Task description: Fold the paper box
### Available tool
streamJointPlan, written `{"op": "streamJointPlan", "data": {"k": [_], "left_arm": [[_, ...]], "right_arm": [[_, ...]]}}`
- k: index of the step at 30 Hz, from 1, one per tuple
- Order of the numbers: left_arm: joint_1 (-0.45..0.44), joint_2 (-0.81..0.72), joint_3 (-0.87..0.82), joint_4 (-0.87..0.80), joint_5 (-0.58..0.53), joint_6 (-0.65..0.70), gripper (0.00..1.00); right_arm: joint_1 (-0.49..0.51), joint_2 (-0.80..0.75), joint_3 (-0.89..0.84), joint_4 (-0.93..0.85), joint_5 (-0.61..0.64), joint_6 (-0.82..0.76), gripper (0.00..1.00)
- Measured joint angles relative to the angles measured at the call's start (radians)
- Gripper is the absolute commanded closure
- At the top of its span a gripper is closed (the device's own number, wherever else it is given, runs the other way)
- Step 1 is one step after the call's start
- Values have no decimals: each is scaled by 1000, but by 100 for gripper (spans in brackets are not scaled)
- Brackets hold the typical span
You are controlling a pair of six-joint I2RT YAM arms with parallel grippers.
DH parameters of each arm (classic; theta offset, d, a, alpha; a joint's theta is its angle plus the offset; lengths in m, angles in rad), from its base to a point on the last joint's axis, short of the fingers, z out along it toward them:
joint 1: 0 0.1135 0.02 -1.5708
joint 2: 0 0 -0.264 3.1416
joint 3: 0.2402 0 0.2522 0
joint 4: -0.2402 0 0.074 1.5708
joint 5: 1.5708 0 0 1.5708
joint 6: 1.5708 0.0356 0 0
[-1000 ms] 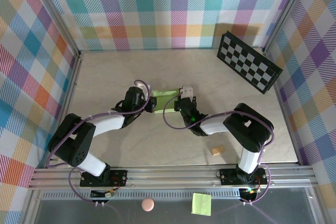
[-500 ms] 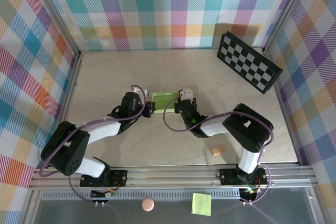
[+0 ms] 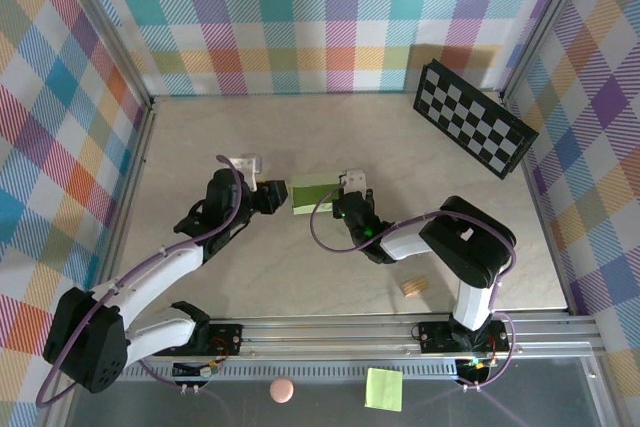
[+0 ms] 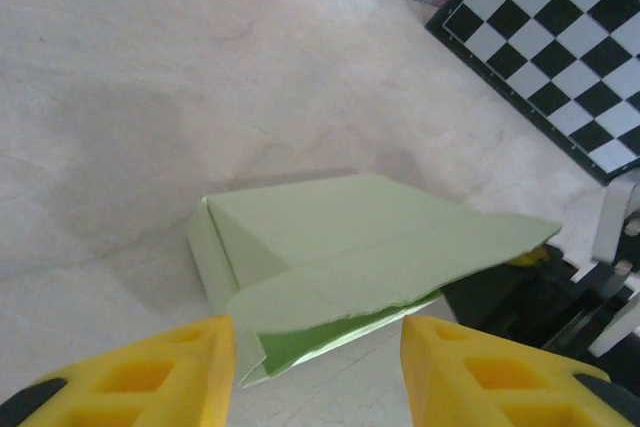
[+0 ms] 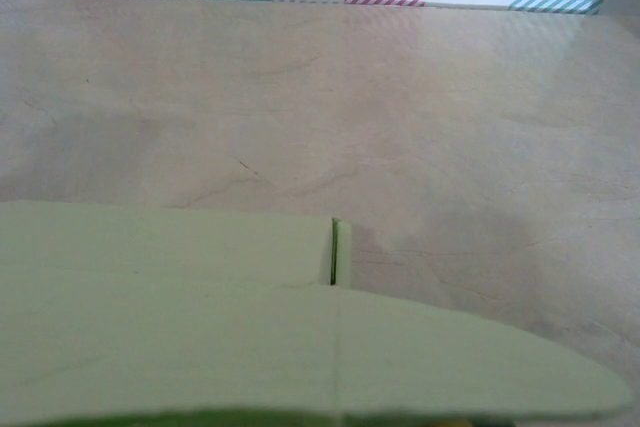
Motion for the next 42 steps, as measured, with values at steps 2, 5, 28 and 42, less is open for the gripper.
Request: {"op": "streamJointPlan", "data": {"k": [2,5,28,42], "left_arm": [[3,49,74,-35,28,-11,51],[3,136,179,-74,73,-24,52],[3,484,381,-232,301,-53,55],[3,535,313,-193,316,-87,57]], "right_arm": [[0,0,0,0,-3,-2,100],[2,3,0,-6,-3,-5,100],[10,-31,-5,-155,-76,16,79],[13,-292,-98,-401,-167,104,68]]}}
